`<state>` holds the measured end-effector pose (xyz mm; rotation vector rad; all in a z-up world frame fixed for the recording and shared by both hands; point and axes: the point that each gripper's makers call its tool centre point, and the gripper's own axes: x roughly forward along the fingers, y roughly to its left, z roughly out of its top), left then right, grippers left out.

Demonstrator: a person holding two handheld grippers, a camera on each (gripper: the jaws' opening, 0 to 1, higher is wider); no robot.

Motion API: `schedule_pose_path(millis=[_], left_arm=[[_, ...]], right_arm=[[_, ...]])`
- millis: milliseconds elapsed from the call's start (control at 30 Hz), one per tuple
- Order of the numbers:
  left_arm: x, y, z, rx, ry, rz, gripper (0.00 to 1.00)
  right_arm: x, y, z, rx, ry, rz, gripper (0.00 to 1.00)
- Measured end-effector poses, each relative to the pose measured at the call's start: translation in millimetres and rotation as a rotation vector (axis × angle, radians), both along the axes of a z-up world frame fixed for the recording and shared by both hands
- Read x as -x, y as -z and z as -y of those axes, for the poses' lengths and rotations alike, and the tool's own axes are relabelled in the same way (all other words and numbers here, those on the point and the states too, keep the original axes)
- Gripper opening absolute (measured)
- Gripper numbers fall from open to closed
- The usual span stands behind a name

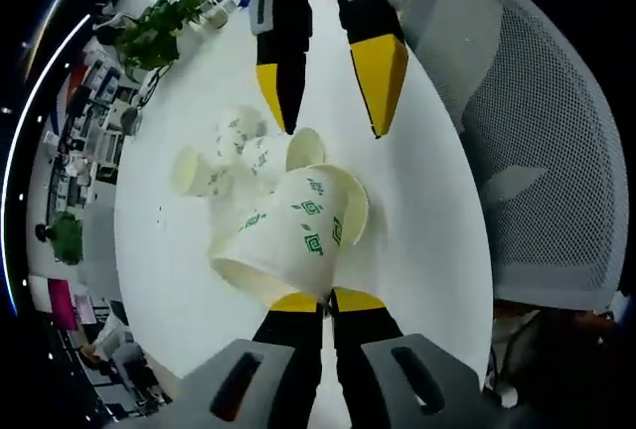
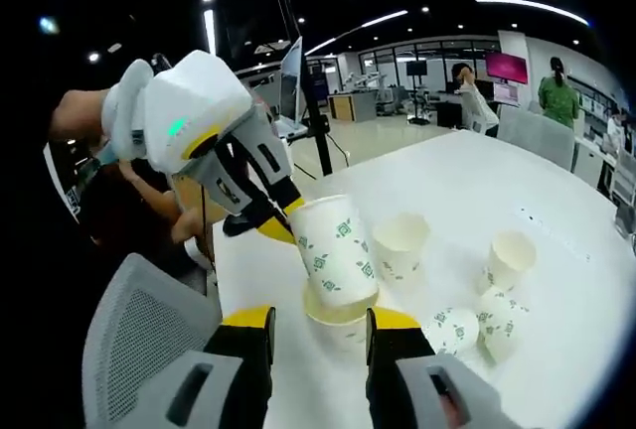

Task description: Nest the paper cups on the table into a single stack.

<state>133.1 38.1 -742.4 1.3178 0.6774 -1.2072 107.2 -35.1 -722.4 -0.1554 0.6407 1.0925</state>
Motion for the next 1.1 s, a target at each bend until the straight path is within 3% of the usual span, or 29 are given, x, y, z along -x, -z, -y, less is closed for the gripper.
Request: schedule_pose_path(millis=[667,1100], left_arm=[[5.2,-4.2,7,-0.004,0.031,-0.001,0.02],[10.2,-8.7,15,0.064,-0.006,-0.024,0.05]], right_arm=[[0,4.9,-8,-0.006,-0.010,-0.013,0.35],[3,9.0,-14,-0.010,-0.021,-0.027,0.34]])
